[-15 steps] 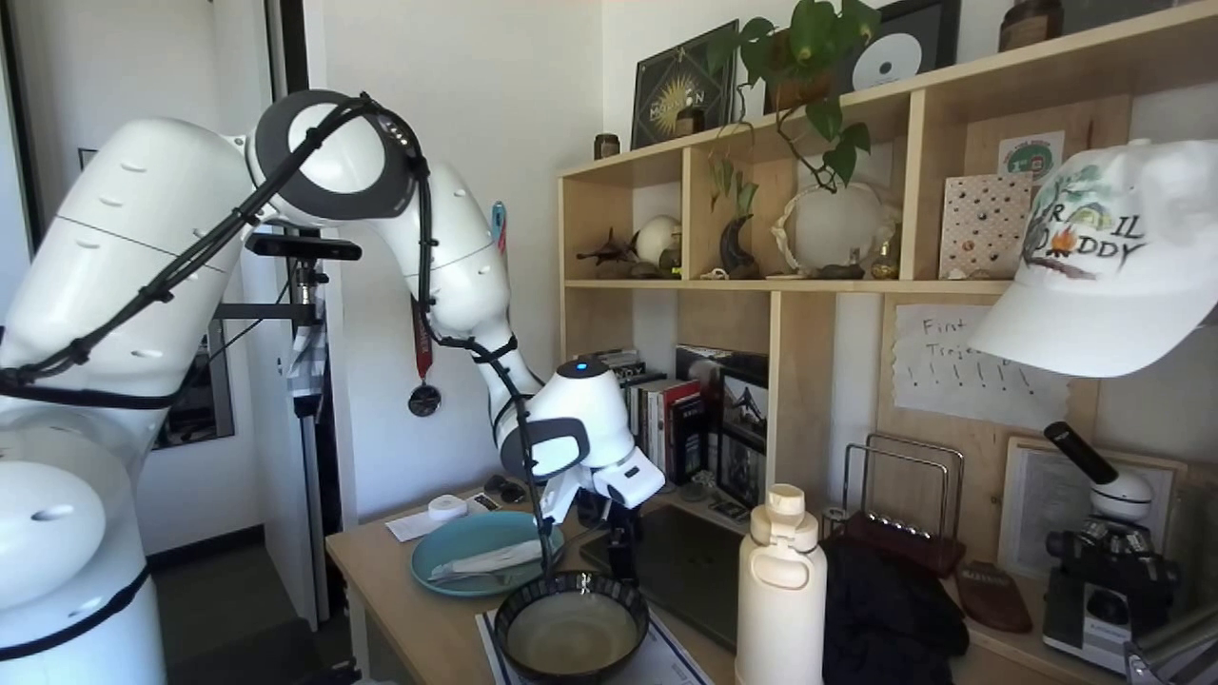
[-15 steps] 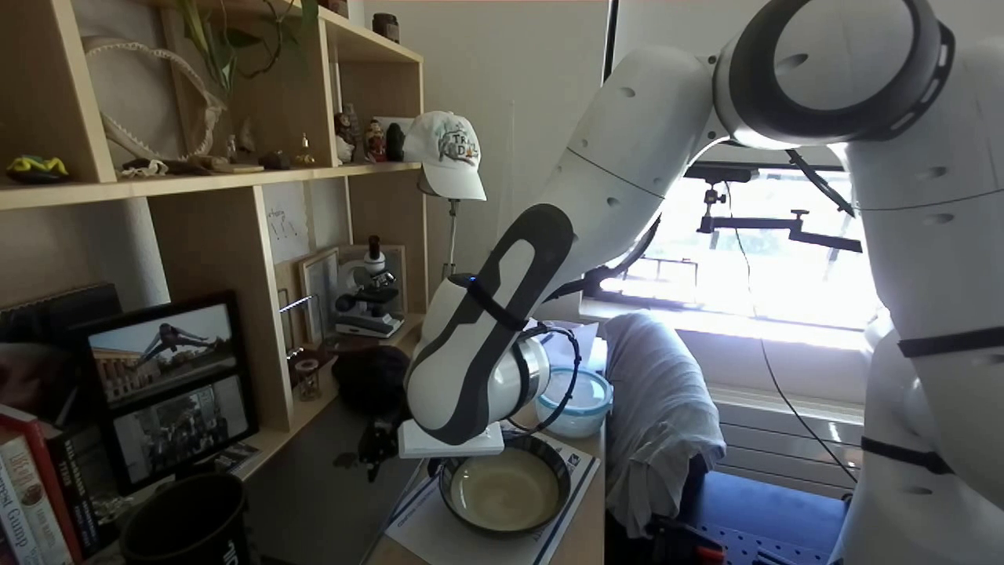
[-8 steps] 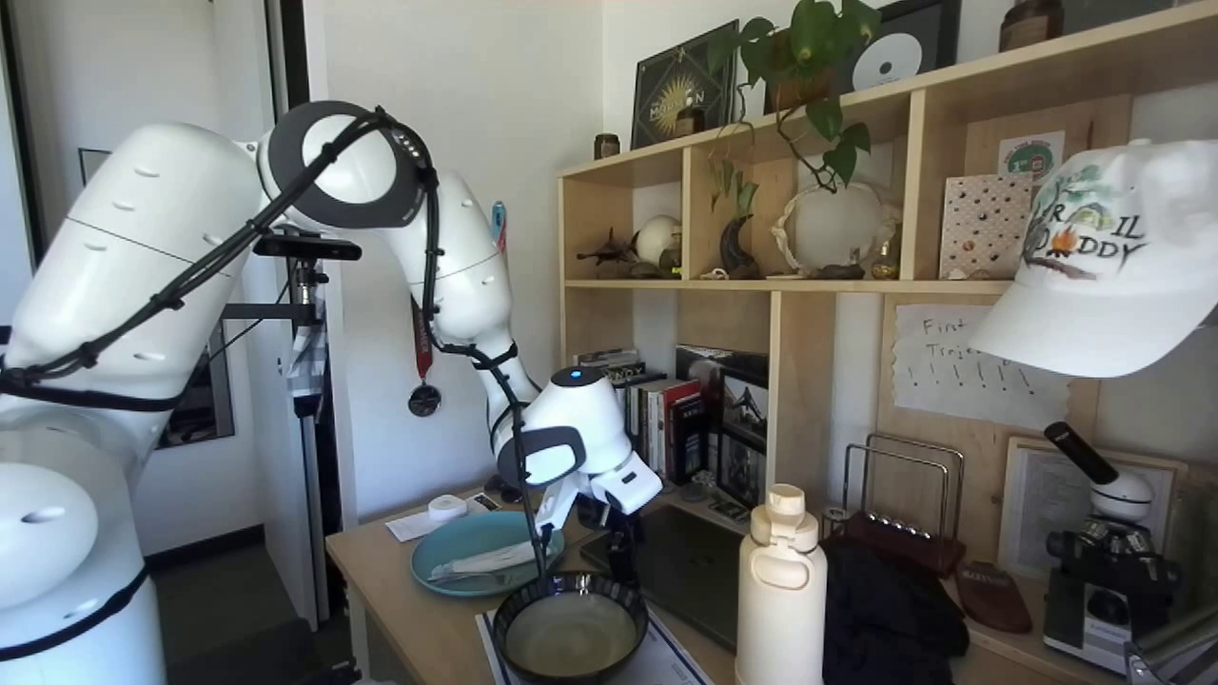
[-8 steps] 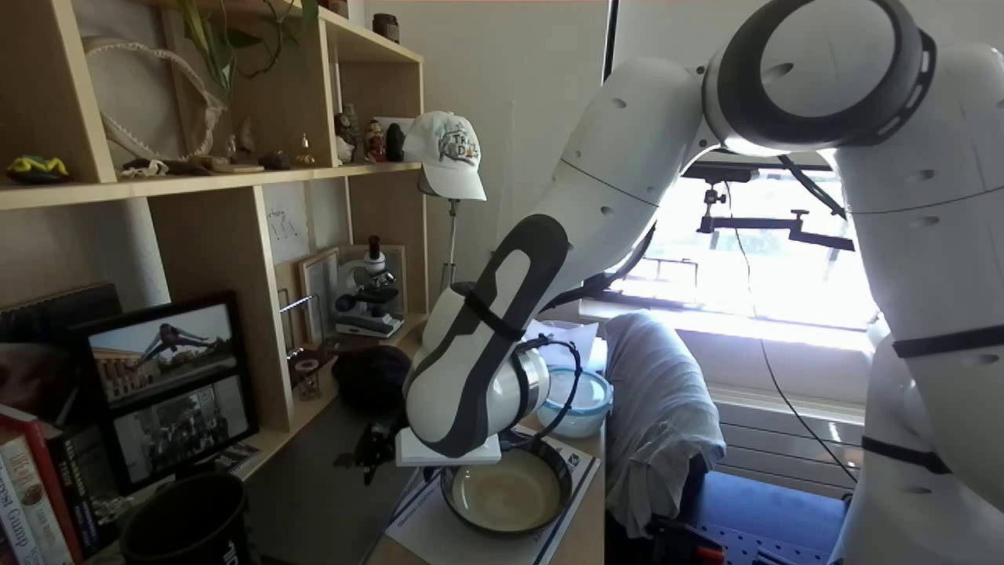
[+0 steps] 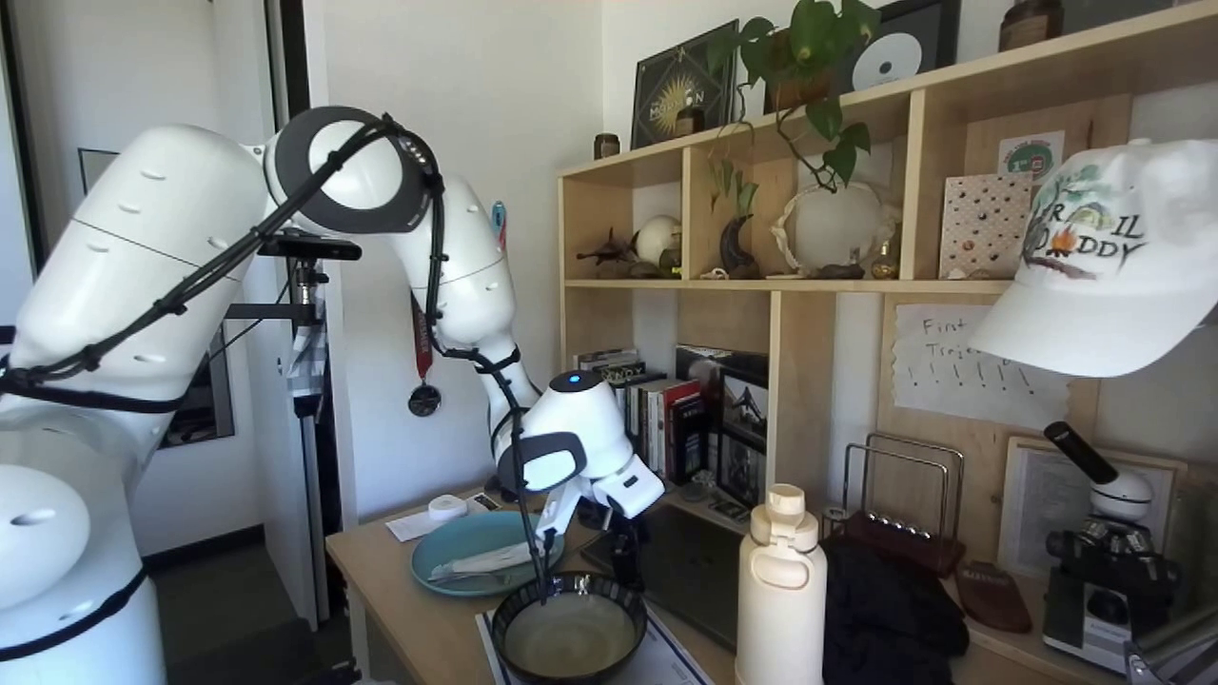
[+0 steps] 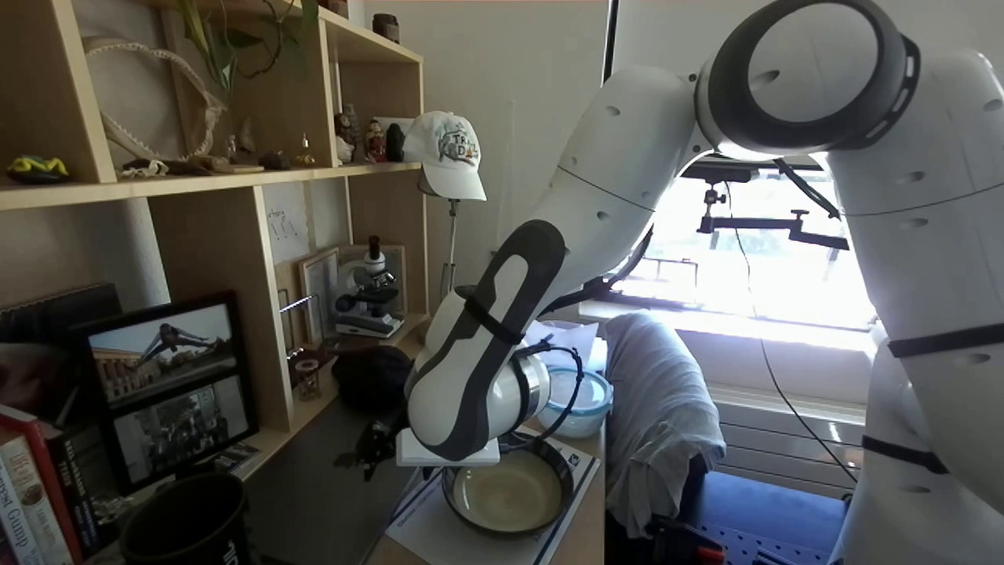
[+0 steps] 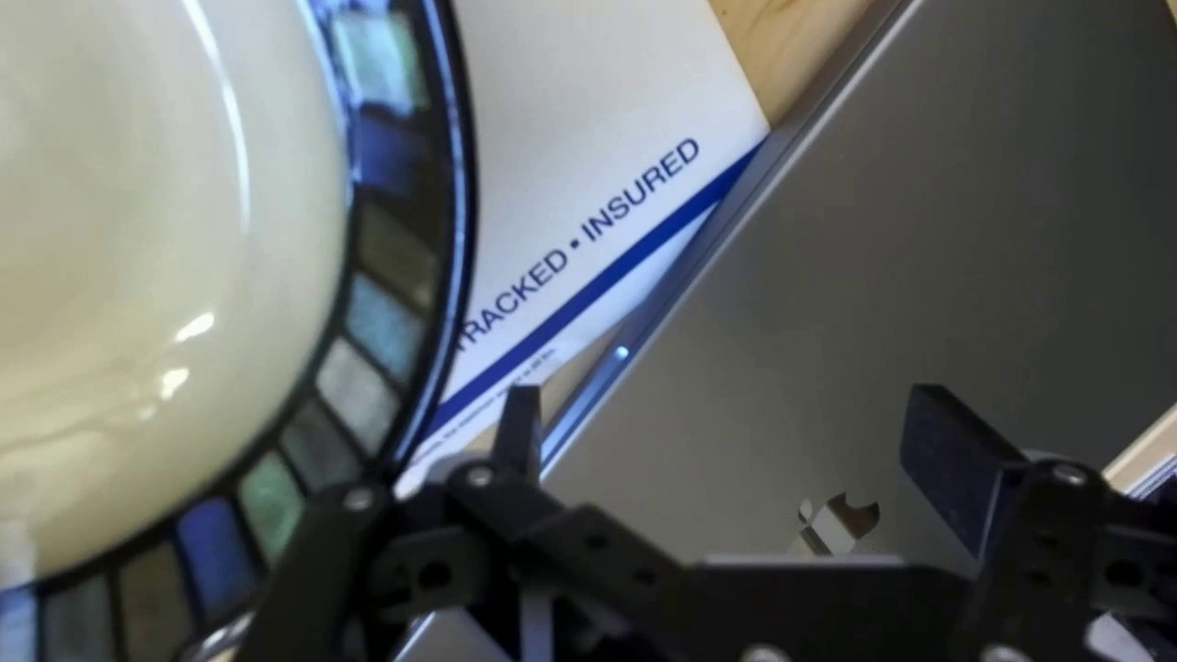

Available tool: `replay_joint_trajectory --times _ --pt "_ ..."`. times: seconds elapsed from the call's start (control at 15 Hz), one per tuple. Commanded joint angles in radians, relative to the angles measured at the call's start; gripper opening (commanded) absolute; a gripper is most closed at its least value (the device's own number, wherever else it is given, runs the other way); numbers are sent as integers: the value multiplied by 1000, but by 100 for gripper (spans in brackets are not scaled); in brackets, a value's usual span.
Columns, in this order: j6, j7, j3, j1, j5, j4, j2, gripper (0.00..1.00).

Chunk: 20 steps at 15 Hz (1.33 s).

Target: Put the bowl on the paper and then open the laptop

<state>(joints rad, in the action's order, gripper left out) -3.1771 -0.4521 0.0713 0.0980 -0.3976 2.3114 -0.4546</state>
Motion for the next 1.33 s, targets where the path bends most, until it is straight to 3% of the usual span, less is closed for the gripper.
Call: replay_joint_trajectory --times 0.0,0.27,0.53,0.6,1.07,1.27 --pt "-25 13 5 12 6 -14 -4 100" --pt "-19 23 7 21 20 -42 -9 100" --pt "-3 48 59 74 43 -76 -16 100" --pt "0 36 15 25 8 -58 -6 100" --pt "19 49 33 41 11 -75 -9 100" --pt "71 28 -47 -26 19 -67 11 100"
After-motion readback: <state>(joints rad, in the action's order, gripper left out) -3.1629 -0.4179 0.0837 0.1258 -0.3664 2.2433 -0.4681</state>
